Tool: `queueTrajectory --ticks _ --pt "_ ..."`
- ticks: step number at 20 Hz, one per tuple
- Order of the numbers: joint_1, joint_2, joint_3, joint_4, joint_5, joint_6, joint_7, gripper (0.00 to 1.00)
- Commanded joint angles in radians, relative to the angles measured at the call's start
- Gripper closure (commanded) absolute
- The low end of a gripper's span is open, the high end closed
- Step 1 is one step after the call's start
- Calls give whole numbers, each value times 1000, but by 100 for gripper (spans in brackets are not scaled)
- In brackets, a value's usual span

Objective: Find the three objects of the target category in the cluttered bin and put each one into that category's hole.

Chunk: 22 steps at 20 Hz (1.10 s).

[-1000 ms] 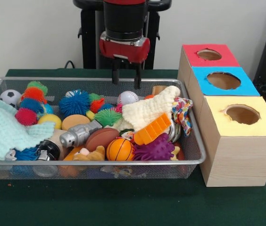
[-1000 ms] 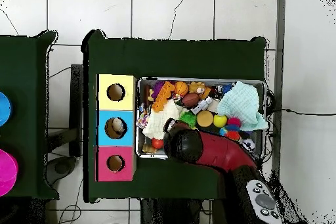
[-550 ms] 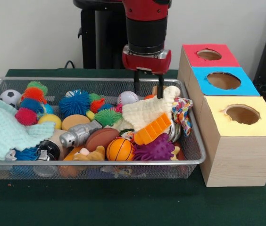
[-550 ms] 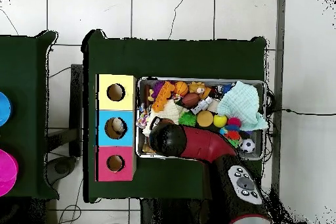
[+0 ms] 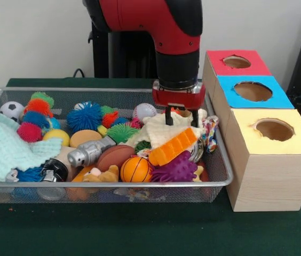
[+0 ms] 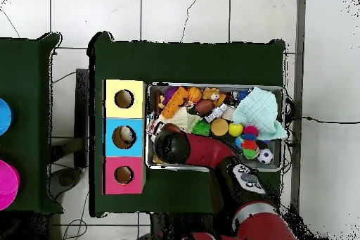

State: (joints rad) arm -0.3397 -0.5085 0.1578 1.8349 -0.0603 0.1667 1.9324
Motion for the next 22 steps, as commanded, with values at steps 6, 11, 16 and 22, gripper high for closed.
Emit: queueTrajectory --ticks 6,11,16,22 --pt "1 235 0 -195 -35 -51 44 0" --pt "31 315 -75 -289 -84 -83 21 0" --pt "86 346 -173 -350 -124 -97 44 100" --pt "259 391 -422 -398 -56 -135 156 100"
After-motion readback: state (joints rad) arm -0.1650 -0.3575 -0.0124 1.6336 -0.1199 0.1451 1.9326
